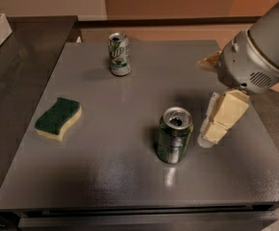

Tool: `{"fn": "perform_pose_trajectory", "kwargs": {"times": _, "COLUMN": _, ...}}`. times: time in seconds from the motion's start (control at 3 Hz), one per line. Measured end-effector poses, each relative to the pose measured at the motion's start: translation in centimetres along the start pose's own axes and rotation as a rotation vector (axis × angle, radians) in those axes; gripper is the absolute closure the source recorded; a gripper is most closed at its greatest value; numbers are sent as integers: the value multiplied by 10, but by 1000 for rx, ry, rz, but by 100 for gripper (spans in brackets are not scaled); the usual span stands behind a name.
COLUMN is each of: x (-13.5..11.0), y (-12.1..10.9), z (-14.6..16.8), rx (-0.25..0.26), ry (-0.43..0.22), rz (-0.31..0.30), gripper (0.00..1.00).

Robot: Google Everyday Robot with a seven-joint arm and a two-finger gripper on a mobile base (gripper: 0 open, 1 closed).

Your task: Move green can near 7up can

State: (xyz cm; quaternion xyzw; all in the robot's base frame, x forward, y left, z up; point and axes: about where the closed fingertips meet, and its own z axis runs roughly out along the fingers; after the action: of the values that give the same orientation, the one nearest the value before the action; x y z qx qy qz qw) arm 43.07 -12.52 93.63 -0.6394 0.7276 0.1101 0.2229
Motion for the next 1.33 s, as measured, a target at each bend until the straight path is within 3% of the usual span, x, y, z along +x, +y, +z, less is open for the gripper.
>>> {"fn": "perform_pose_trajectory", "kwargs": {"times": 0.67, "x": -12, "y": 23, "z": 27, "rx": -76, "ry": -85, "rz": -56, "gripper": 0}}
{"fn": "perform_pose_trajectory", "kwargs": {"times": 1.0, "x": -14, "y": 31, "z": 39, "rx": -91, "ry": -107, "rz": -70, "gripper": 0}}
{"fn": "perform_pose_trajectory", "kwargs": {"times": 1.33, "x": -16, "y": 34, "z": 48, "rx": -105, "ry": -123, "rz": -73, "gripper": 18}}
